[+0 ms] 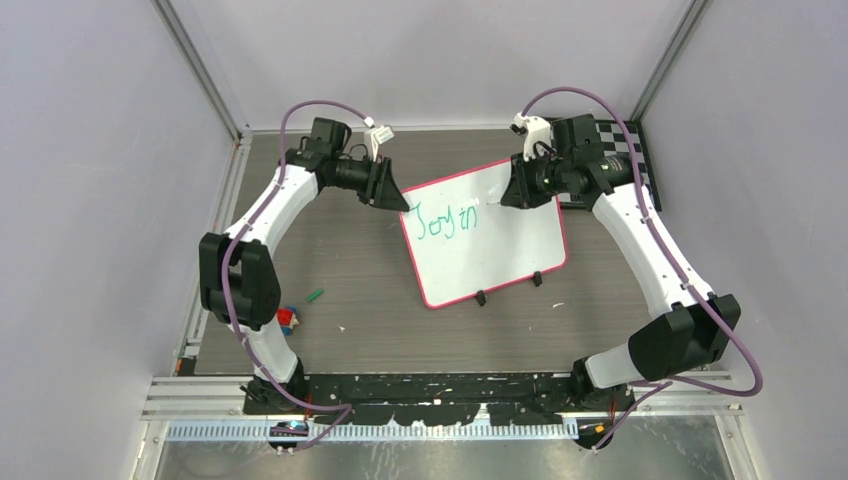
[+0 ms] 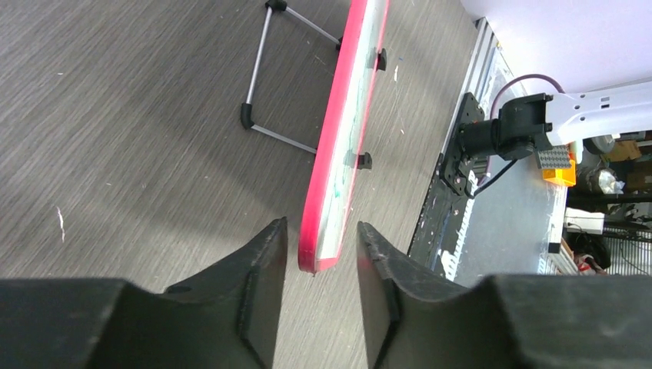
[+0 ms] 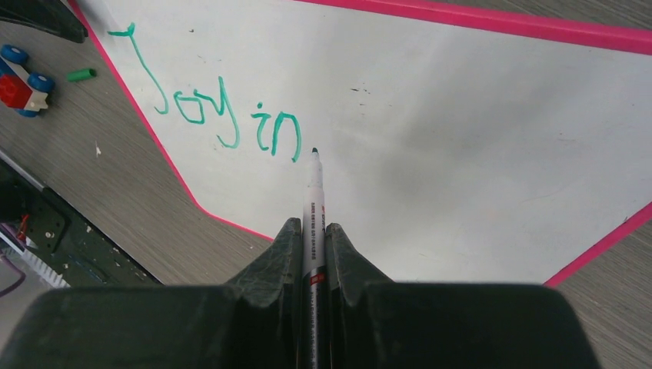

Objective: Write a sentence on the whiteboard

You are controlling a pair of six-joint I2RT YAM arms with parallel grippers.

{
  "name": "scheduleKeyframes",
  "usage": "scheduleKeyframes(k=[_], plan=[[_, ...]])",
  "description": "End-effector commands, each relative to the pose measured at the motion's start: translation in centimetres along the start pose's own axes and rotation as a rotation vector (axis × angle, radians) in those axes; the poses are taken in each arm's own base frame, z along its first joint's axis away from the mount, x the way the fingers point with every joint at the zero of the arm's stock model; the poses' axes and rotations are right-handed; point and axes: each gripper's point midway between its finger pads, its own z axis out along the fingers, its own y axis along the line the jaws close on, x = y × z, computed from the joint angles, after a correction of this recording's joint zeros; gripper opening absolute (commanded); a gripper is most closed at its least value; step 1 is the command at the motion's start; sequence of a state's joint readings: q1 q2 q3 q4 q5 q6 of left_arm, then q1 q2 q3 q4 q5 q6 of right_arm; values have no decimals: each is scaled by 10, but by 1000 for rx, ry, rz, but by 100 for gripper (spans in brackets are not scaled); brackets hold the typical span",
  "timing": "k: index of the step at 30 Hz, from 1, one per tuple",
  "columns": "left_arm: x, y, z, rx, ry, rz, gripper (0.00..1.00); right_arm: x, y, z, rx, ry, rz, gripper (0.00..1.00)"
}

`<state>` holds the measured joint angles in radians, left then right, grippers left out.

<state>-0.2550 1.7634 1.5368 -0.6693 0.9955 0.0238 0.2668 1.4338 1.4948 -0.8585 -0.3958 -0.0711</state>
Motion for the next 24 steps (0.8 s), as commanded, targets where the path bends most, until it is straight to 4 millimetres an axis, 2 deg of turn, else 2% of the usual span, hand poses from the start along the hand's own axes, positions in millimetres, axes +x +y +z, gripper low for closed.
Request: scheduleKeyframes(k=[1,9,10,14,24], plan=[[-16,-16,-7,33,-49,58,35,-14,-6,5,17,-41,-27,0],[-21,-8,-5,26,-25,93,2,-11,7,0,-41,-40,-30,0],[-24,-7,-5,26,-21,102,0,-10,7,-1,-44,-40,-32,0],[-23,-2,-2,32,6,88,0,-8,5,-2,-31,-40,-40,0],[-16,1,-3,22,32,93,0,-7,-15,6,62,-39,-39,0]])
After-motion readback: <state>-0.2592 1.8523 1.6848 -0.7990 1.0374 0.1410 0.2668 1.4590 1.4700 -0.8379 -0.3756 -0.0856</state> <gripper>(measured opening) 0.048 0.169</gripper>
